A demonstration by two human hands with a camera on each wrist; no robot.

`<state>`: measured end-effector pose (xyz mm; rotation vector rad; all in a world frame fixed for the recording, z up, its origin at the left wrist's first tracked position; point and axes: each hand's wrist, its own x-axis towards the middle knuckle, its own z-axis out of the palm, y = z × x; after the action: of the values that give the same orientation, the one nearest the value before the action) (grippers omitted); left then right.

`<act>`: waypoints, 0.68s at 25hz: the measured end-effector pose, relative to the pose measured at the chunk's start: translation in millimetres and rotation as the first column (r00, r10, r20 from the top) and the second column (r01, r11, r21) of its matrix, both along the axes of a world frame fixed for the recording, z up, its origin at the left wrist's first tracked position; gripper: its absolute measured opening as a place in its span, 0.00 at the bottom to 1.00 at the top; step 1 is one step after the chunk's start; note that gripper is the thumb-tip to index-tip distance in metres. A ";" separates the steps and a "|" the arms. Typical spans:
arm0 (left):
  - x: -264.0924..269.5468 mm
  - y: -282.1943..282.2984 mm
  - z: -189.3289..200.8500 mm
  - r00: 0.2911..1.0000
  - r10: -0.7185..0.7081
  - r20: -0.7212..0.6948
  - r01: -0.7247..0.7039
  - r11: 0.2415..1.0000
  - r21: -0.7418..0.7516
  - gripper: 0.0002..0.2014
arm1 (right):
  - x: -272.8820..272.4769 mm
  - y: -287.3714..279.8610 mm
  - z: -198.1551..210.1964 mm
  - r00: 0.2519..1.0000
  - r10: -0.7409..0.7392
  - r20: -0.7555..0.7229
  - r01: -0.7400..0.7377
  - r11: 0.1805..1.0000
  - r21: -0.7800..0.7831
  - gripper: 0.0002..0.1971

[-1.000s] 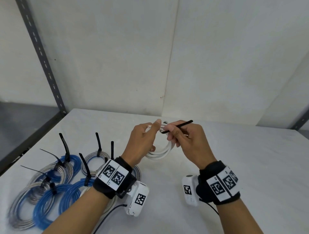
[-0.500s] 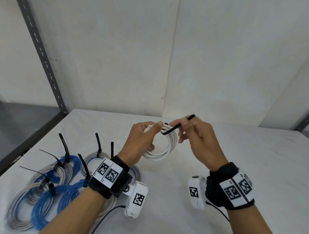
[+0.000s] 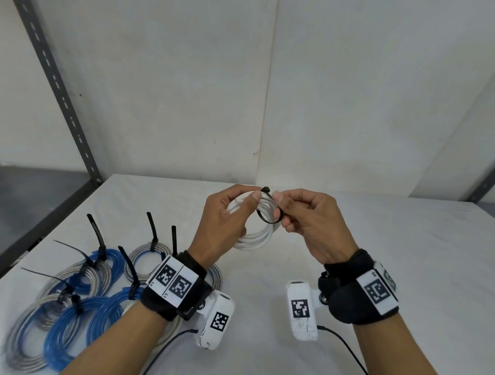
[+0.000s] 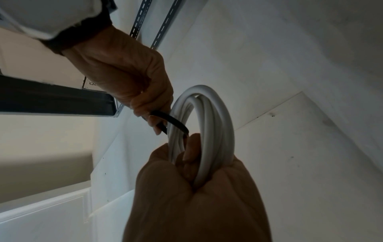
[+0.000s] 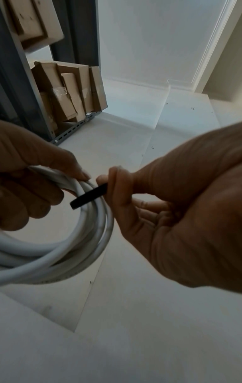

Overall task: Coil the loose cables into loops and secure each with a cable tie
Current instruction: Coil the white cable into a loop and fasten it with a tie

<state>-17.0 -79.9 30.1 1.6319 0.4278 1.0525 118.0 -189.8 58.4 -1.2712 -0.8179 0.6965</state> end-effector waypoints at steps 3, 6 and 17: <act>0.0 0.0 -1.7 1.000 0.006 0.000 -0.006 0.999 0.037 0.06 | -0.1 0.8 0.3 1.000 -0.019 -0.009 0.019 1.000 -0.005 0.07; -0.3 0.3 -2.8 1.000 0.010 -0.006 -0.010 0.997 0.081 0.06 | -1.2 1.6 -1.0 0.999 -0.033 -0.014 0.033 0.999 0.002 0.08; -4.5 2.7 -5.4 0.996 -0.068 -0.066 0.081 0.971 0.224 0.07 | -2.9 4.5 -7.5 0.990 -0.085 0.113 0.088 0.996 -0.022 0.08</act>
<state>-21.4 -77.2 24.6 1.8696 0.2895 1.0289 115.2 -185.3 50.8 -1.3718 -0.8416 0.5719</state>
